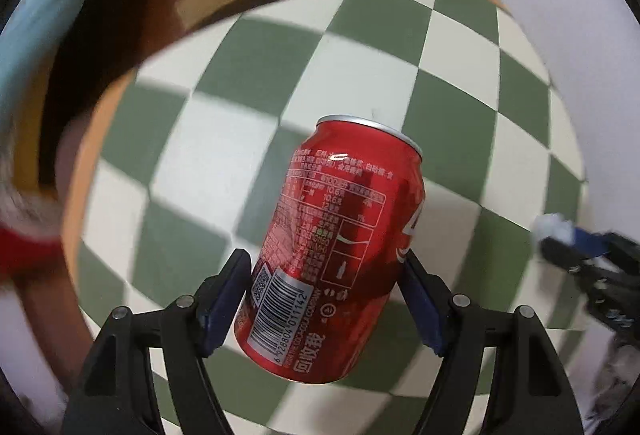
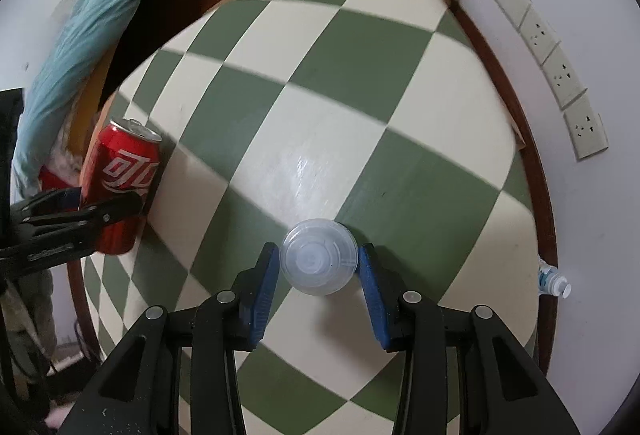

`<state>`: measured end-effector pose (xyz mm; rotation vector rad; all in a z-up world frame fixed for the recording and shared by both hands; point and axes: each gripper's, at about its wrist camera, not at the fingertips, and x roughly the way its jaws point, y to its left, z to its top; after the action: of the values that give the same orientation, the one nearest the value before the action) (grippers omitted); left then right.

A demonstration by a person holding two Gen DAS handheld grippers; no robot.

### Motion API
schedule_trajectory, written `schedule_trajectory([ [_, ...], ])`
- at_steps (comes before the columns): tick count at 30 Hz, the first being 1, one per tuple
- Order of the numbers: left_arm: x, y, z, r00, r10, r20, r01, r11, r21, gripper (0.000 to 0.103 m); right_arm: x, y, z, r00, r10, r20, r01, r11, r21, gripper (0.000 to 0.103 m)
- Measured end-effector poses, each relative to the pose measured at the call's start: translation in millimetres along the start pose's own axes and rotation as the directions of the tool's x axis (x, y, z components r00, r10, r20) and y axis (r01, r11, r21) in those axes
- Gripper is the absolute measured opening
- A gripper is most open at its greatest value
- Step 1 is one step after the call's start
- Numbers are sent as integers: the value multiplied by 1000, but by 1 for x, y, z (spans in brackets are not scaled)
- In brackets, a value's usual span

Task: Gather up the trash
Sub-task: 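Carry the can and lid over the white bin and open both tools to drop them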

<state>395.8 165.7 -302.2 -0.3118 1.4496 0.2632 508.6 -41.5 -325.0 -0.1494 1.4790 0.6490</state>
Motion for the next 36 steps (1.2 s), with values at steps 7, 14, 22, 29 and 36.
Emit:
schedule_trajectory([
  [7, 1, -13, -19, 995, 11, 95, -11, 1000, 1, 72, 4, 15, -2, 998, -66, 20, 67, 997, -39, 54],
  [14, 16, -16, -26, 993, 56, 108, -57, 998, 10, 72, 5, 22, -10, 992, -110, 65, 111, 994, -18, 54],
  [22, 12, -19, -39, 983, 78, 164, -74, 997, -28, 69, 1, 31, -19, 976, -173, 136, 177, 984, -22, 44],
  [29, -9, -25, -62, 965, 128, 230, -117, 991, -60, 68, -3, 32, -25, 977, -148, 150, 154, 988, -27, 43],
  [36, -58, -19, -94, 929, 147, 339, -116, 987, -110, 68, -33, 56, -45, 973, -99, 211, 122, 987, -100, 43],
])
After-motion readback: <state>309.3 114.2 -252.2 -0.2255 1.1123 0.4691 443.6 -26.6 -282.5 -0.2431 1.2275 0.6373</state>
